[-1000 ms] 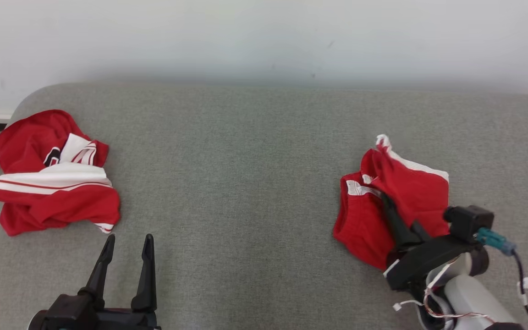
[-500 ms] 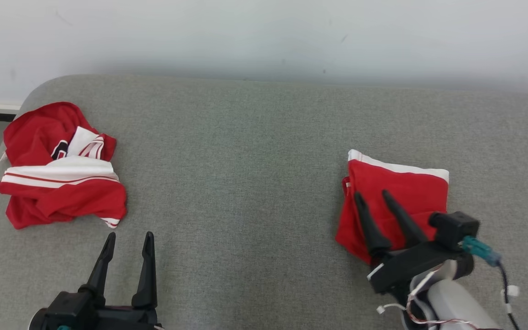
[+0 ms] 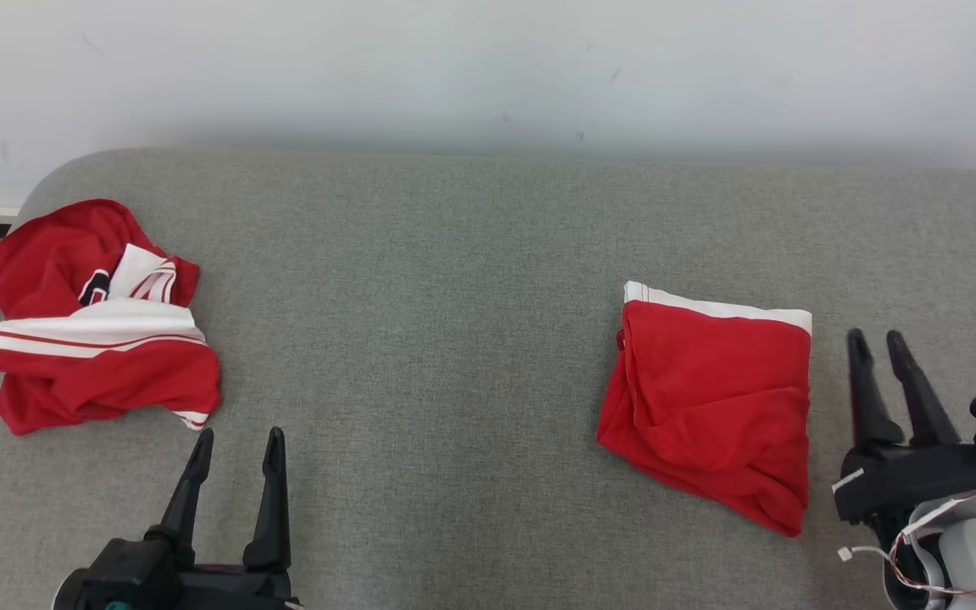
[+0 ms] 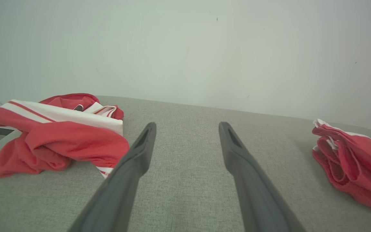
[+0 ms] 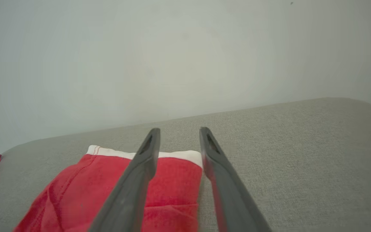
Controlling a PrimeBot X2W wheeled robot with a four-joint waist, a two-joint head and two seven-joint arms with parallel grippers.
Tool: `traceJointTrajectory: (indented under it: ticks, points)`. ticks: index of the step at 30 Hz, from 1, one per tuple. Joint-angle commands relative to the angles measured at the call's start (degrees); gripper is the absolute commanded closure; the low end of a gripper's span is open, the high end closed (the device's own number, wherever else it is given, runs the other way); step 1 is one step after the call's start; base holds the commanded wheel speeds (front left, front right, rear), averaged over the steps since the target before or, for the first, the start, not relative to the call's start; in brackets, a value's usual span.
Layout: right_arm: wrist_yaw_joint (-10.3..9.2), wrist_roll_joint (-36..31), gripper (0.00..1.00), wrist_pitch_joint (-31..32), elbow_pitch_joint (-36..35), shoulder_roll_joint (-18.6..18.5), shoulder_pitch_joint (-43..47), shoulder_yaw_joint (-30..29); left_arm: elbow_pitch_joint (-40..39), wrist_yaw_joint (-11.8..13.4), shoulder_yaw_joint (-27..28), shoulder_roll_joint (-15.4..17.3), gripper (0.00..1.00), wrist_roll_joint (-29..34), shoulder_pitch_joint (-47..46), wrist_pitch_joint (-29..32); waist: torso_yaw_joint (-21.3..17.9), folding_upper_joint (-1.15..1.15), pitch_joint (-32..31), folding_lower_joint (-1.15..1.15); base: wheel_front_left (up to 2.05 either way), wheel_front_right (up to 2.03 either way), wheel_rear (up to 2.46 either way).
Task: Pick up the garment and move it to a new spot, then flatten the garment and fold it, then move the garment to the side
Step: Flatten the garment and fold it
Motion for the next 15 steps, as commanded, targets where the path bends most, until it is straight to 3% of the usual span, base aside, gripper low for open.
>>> traceJointTrajectory:
  ticks: [1,8,15]
  points:
    - [-0.11,-0.8,1.0,-0.1,1.0,-0.2,0.9,-0.3,-0.2,0.1,0.0,0.1,0.0,-0.3,-0.4,-0.2,0.2,0.0,0.1,0.0,0.0,0.0,0.0]
    - [-0.11,-4.2,1.0,-0.5,8.1,-0.1,-1.8,0.8,-0.3,0.1,-0.7,0.8,0.0,-0.4,-1.3,-0.2,1.2,0.0,1.0,0.0,0.0,0.0,0.0]
    - [-0.11,-7.3,1.0,-1.1,17.6,2.6,-5.6,4.6,0.1,0.1,-2.3,1.3,0.0,0.5,-2.0,-0.2,3.1,0.0,1.6,0.0,0.0,0.0,0.0]
